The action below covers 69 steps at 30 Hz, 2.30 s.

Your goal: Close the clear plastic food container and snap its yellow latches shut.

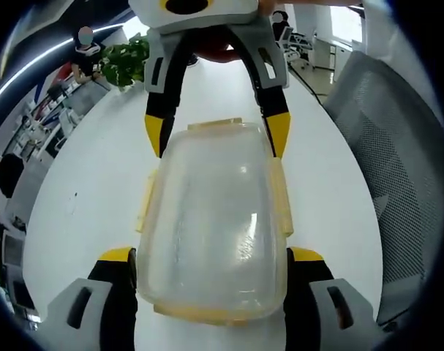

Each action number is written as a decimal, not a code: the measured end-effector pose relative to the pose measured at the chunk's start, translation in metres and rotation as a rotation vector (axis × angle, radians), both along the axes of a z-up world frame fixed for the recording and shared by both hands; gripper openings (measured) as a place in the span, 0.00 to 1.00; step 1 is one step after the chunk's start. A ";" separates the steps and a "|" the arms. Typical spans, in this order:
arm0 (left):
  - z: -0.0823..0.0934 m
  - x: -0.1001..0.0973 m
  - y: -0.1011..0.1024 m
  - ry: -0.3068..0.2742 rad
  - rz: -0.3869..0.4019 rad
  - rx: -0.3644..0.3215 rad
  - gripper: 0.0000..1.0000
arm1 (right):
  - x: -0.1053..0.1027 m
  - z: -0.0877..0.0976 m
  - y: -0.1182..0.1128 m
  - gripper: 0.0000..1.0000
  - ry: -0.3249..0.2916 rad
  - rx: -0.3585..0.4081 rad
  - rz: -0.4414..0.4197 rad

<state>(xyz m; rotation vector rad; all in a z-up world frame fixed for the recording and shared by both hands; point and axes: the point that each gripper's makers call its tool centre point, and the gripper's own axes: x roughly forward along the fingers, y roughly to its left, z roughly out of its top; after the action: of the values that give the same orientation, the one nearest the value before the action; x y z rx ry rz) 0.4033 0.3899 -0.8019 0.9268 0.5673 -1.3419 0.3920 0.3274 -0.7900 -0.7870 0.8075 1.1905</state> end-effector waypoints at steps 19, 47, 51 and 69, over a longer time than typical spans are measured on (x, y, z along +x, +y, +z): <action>0.000 0.012 -0.008 0.003 0.007 -0.008 0.84 | 0.012 0.000 -0.008 0.73 0.000 -0.017 0.005; 0.002 0.035 -0.019 0.005 0.001 -0.019 0.84 | 0.035 0.000 -0.018 0.74 -0.003 -0.016 -0.002; 0.002 0.038 -0.020 0.006 0.001 -0.019 0.84 | 0.039 0.000 -0.019 0.74 -0.003 -0.016 0.000; 0.001 0.049 -0.025 0.006 0.001 -0.021 0.84 | 0.049 -0.001 -0.024 0.74 -0.005 -0.022 -0.001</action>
<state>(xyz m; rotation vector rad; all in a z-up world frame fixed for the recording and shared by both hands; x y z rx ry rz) 0.4523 0.3652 -0.8010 0.9054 0.5578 -1.3475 0.4413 0.3036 -0.7907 -0.8069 0.8180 1.1805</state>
